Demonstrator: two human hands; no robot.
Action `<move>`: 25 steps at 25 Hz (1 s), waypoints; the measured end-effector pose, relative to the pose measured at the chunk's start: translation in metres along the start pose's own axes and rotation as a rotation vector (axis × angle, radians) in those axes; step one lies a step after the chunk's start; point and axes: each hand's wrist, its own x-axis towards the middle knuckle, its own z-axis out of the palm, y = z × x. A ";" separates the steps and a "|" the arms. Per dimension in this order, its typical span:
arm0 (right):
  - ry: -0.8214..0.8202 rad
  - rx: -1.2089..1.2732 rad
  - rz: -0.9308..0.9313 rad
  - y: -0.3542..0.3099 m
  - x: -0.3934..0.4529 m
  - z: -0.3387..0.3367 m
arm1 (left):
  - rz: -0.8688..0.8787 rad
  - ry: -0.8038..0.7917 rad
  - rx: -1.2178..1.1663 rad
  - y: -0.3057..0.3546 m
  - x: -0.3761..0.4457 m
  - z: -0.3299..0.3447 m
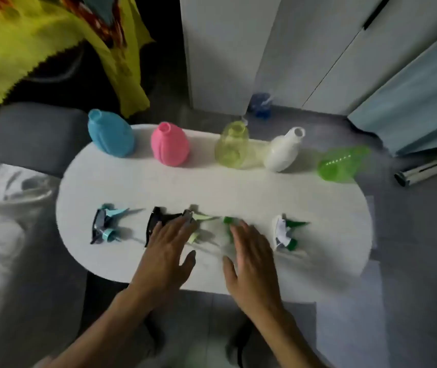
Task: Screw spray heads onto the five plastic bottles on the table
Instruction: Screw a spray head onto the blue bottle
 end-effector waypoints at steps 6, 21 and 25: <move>0.136 -0.242 -0.259 0.041 0.029 0.083 | 0.224 0.171 0.234 -0.037 0.020 0.070; 0.164 -0.274 -0.308 0.063 -0.011 0.093 | 0.230 0.200 0.229 -0.033 -0.019 0.083; 0.141 -0.235 -0.298 0.058 -0.025 0.093 | 0.289 0.226 0.155 -0.047 -0.036 0.068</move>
